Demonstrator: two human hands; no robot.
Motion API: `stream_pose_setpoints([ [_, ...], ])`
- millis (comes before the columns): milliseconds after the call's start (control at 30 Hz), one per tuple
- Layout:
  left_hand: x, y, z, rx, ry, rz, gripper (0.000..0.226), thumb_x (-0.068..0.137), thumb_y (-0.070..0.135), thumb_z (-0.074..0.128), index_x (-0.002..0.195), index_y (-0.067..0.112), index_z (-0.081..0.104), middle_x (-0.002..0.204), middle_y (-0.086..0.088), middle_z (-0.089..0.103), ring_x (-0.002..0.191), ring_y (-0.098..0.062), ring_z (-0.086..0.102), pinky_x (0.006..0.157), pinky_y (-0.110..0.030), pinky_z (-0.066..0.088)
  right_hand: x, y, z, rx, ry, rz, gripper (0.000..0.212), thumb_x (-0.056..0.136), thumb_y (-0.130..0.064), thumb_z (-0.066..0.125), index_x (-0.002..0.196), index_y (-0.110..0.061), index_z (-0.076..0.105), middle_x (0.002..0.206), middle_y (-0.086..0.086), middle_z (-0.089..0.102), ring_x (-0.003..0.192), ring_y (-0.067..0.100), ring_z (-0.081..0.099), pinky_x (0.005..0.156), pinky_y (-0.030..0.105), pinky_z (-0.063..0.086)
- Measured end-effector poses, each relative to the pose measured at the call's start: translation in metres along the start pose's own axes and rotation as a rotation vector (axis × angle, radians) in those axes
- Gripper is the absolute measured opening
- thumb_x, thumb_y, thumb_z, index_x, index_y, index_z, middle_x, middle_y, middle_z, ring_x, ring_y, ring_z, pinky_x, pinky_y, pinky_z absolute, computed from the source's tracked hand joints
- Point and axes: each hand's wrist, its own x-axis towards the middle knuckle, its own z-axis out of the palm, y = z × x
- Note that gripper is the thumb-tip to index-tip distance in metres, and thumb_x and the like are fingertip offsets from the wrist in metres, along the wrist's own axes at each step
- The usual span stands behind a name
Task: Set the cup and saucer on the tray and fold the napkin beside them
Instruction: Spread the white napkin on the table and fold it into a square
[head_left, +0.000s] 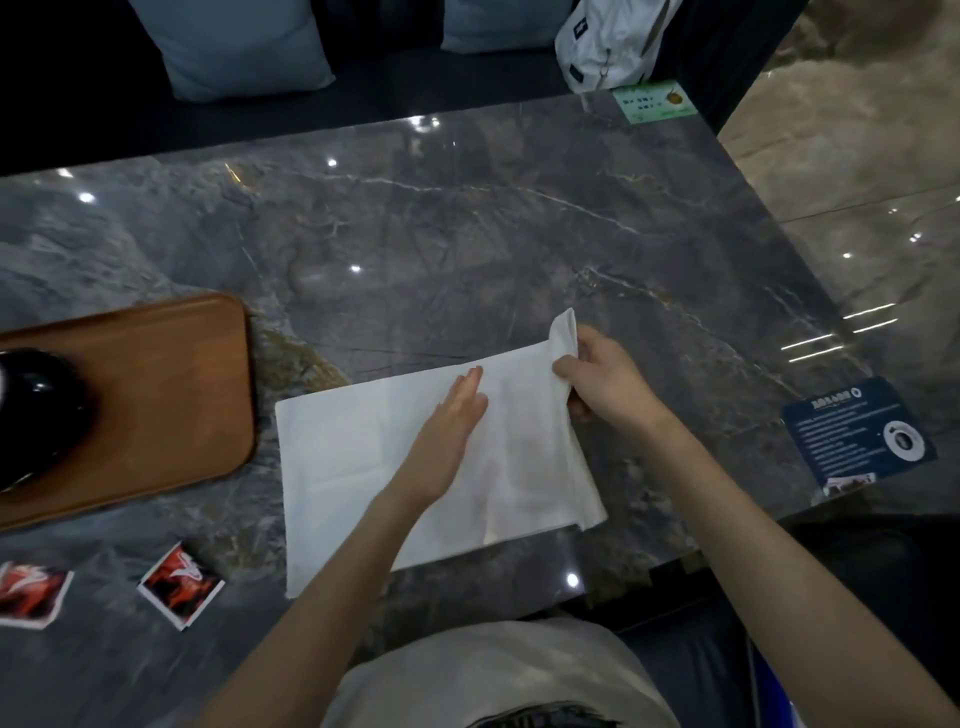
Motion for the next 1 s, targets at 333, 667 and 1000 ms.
stream_pose_setpoints([
  [333,-0.062,0.017,-0.023,-0.276,0.05,-0.017,0.061,0.09,0.006,0.048,0.14,0.034,0.029,0.141,0.009,0.043,0.124,-0.01,0.045,0.106,-0.035,0.039,-0.015,-0.061,0.076,-0.048,-0.225,-0.194,0.028,0.088,-0.009,0.04,0.116,-0.007,0.04,0.07,0.008,0.053,0.054,0.019,0.052,0.046,0.027,0.04],
  [667,-0.09,-0.025,-0.07,-0.527,0.162,-0.117,0.063,0.072,-0.002,0.043,0.112,0.046,0.053,0.118,0.009,0.062,0.113,-0.015,0.057,0.09,-0.032,0.048,0.02,-0.093,0.132,-0.679,-0.436,-0.614,0.042,0.086,-0.025,0.051,0.128,-0.019,0.053,0.13,0.005,0.049,0.124,0.023,0.037,0.102,0.033,0.031],
  [1000,-0.107,-0.07,-0.076,-0.613,0.307,-0.303,0.029,0.094,0.009,0.046,0.119,0.02,0.054,0.109,-0.005,0.067,0.095,-0.018,0.065,0.076,-0.026,0.053,0.045,-0.09,0.196,-0.439,-0.64,-0.431,0.013,0.087,-0.018,0.06,0.092,-0.008,0.067,0.079,0.0,0.062,0.077,0.014,0.057,0.066,0.023,0.044],
])
